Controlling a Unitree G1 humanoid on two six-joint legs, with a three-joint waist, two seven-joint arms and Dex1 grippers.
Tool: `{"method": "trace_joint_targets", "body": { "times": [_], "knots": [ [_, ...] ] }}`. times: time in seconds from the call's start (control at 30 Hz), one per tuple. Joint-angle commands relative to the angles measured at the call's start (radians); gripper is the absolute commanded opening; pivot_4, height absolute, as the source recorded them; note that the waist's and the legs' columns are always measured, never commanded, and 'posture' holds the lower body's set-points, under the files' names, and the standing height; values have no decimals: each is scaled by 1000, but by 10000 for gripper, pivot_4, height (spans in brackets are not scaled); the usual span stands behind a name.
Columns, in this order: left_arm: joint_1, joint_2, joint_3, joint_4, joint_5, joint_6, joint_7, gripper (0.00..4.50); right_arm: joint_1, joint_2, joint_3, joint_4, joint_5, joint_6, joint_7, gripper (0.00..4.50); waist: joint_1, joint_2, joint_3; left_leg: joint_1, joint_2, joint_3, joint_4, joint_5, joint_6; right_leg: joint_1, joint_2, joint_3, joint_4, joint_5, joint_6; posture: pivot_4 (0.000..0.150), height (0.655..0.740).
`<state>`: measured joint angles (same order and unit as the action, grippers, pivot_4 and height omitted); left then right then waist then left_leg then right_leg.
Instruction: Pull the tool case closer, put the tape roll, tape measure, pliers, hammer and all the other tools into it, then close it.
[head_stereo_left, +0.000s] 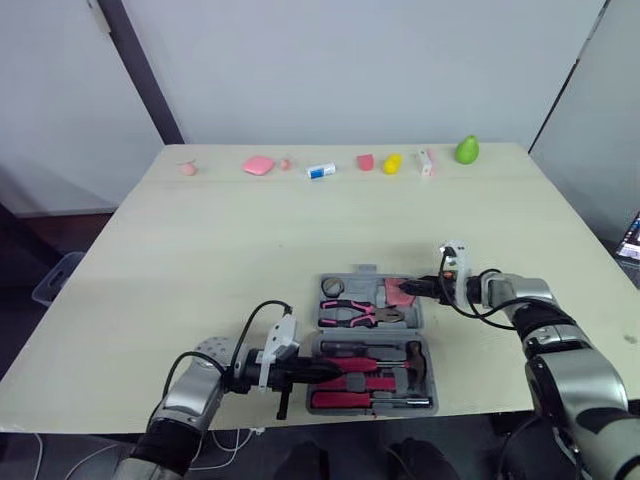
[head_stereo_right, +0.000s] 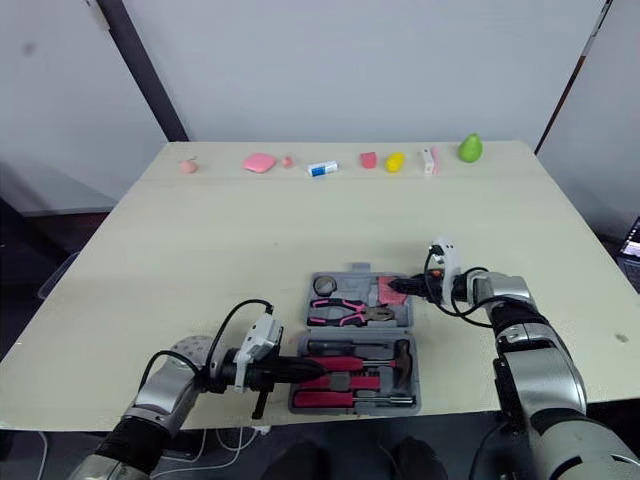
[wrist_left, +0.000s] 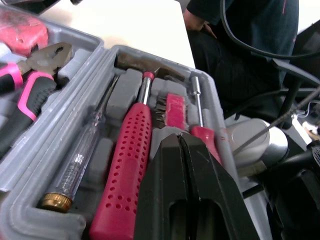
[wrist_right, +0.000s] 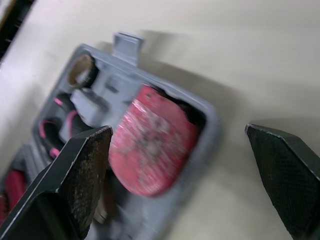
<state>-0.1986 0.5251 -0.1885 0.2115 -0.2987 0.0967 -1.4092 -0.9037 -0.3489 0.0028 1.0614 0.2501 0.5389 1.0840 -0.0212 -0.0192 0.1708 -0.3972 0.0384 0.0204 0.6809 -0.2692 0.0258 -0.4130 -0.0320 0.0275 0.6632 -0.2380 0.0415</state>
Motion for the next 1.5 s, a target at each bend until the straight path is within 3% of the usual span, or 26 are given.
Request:
{"method": "trace_joint_targets", "body": {
  "times": [0.03,0.53,0.87,1.07,1.27,1.5],
  "knots": [
    [-20,7,-26,31,43,-46,3,0,-32,32,-16,47,2,-8,50,44773,-2,0,0,0,0,0,0,0,0,0,0,0,0,0,0,1500,7400],
    [-23,0,-52,92,72,-92,-8,0,-29,65,-88,80,4,-25,114,44773,-22,0,0,0,0,0,-4,0,0,-1,-1,0,0,0,0,1500,7400],
    [-37,7,-51,135,82,-119,-20,0,-27,65,-111,18,44,-21,283,44773,-22,1,0,1,0,0,-4,0,0,-1,-1,0,0,0,0,1500,7400],
    [-12,1,8,55,-31,-80,-49,0,-3,42,-115,-58,75,18,374,44773,-22,1,0,1,0,-1,-4,0,0,-1,-1,0,0,0,0,1500,7400],
    [106,112,134,-118,-165,-19,-84,0,127,-34,-61,-360,143,176,497,44773,-18,1,0,-1,1,-4,-5,0,0,-3,-3,0,0,0,0,1500,7400],
    [260,268,350,-152,-248,3,-93,0,461,-161,-54,-997,322,409,424,44773,-11,2,1,0,1,-4,-8,0,0,-4,-5,-1,-1,0,0,1500,7400]
  ]
}}
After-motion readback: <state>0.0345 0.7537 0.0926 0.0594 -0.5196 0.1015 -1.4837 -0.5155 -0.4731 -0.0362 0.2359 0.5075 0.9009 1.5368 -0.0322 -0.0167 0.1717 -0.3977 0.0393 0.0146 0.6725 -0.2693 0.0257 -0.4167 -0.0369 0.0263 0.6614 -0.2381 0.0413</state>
